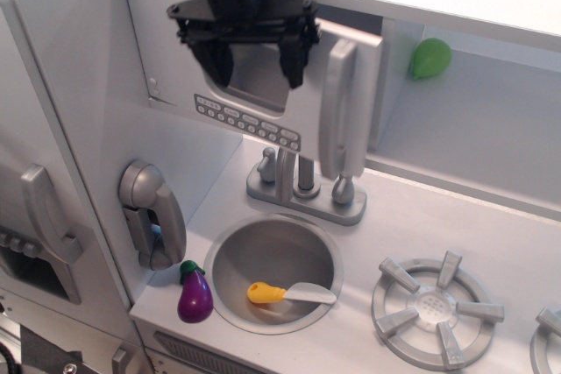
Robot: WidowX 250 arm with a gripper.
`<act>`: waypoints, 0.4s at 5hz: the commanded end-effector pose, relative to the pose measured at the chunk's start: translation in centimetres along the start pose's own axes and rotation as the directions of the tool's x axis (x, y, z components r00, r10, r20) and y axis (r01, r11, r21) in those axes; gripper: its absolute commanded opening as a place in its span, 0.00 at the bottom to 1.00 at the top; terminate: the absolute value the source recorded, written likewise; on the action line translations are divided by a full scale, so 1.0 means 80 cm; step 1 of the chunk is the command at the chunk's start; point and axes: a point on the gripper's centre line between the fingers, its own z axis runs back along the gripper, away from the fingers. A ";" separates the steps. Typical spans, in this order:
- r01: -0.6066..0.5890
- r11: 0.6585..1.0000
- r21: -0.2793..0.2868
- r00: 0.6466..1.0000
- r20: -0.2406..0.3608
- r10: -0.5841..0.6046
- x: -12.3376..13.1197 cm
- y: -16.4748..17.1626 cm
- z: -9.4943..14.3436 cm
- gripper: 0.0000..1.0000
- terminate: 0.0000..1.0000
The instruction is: Close microwave
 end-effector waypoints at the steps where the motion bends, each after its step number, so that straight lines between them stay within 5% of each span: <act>1: 0.017 0.999 -0.052 0.967 0.253 -0.003 0.036 -0.007 0.027 1.00 0.00; 2: 0.026 0.998 -0.048 0.968 0.252 -0.013 0.034 -0.006 0.026 1.00 0.00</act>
